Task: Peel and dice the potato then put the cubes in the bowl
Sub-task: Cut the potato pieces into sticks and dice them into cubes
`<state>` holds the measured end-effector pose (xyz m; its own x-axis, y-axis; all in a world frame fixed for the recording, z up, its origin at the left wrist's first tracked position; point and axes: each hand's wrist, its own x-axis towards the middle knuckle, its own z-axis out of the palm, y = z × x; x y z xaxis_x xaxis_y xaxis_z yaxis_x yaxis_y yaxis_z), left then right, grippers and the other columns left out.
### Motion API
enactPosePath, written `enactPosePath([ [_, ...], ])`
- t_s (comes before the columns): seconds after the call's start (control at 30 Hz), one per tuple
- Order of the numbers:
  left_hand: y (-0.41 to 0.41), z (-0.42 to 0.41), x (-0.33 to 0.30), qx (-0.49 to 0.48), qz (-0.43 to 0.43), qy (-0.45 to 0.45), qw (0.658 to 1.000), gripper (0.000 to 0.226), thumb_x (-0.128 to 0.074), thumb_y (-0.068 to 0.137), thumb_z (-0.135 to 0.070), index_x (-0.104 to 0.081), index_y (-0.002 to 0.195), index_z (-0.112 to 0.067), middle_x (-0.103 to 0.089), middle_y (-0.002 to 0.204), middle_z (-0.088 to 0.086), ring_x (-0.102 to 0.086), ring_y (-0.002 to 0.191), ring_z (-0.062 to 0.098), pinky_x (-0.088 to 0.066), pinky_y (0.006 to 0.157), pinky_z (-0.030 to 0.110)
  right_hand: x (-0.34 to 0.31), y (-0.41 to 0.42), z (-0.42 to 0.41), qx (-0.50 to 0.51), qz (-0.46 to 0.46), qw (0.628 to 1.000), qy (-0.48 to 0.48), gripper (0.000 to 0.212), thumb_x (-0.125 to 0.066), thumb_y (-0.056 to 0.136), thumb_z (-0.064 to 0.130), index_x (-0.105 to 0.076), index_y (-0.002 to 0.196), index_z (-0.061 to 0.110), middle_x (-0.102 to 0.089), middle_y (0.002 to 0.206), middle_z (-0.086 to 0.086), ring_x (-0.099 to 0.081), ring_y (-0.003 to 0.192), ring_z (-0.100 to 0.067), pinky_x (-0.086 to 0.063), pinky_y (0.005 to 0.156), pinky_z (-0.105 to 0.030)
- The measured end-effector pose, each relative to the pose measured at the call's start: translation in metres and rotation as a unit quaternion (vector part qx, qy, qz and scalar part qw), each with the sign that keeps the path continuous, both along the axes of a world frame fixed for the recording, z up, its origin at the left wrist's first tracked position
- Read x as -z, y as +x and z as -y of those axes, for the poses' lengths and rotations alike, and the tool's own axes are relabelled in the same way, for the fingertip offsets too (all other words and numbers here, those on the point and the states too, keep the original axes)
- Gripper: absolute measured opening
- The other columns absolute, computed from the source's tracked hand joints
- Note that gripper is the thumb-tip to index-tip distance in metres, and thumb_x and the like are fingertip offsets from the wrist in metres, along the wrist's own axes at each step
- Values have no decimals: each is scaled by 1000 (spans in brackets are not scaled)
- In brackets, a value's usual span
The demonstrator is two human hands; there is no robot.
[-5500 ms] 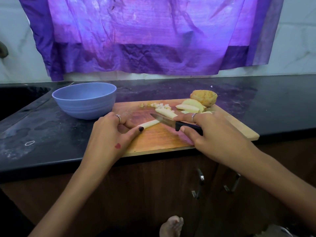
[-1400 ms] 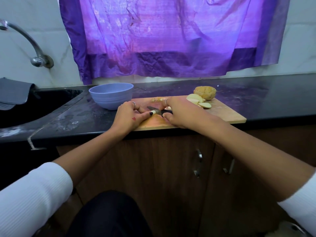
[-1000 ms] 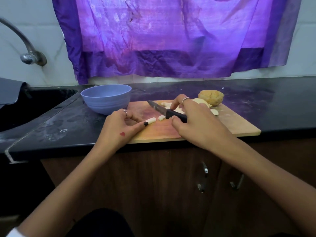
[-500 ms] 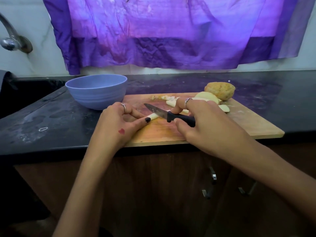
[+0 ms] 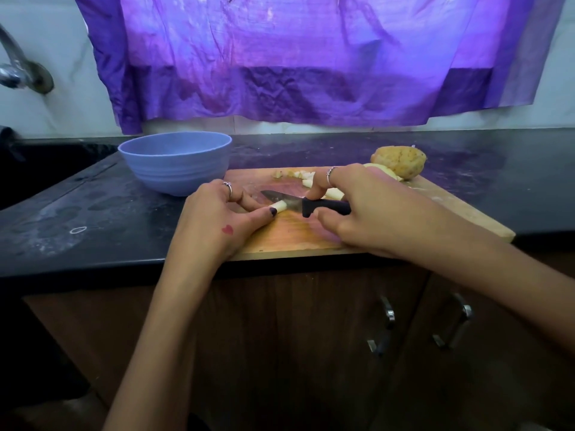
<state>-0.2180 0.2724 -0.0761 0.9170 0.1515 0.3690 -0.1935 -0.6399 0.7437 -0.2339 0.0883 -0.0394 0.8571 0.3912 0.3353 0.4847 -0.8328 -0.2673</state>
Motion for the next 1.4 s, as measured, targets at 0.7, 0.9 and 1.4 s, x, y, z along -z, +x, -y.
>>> enactPosePath([
  [0.7, -4, -2, -1, 8, 3, -9, 1000, 18, -80, 73, -34, -66, 62, -30, -65, 101, -3, -60, 99, 14, -47, 90, 34, 20, -15, 4, 10, 88, 996, 3, 21, -51, 93, 35, -54, 114, 34, -39, 70, 14, -33, 58, -1, -27, 51, -27],
  [0.9, 0, -2, 2, 15, -4, -30, 999, 17, -81, 74, -28, -69, 63, -25, -64, 91, -12, -61, 90, 7, -43, 75, 17, 5, 3, -9, -7, 56, 998, -35, 20, -53, 92, 31, -57, 111, 29, -42, 69, 12, -44, 64, -8, -34, 61, -30],
  [1.4, -4, -1, -1, 5, -4, -9, 1000, 16, -78, 73, -39, -70, 66, -28, -66, 101, -4, -59, 101, 14, -48, 93, 42, 10, -20, 7, 14, 113, 993, -13, 21, -54, 91, 35, -57, 111, 32, -34, 61, 14, -33, 52, -3, -25, 47, -23],
])
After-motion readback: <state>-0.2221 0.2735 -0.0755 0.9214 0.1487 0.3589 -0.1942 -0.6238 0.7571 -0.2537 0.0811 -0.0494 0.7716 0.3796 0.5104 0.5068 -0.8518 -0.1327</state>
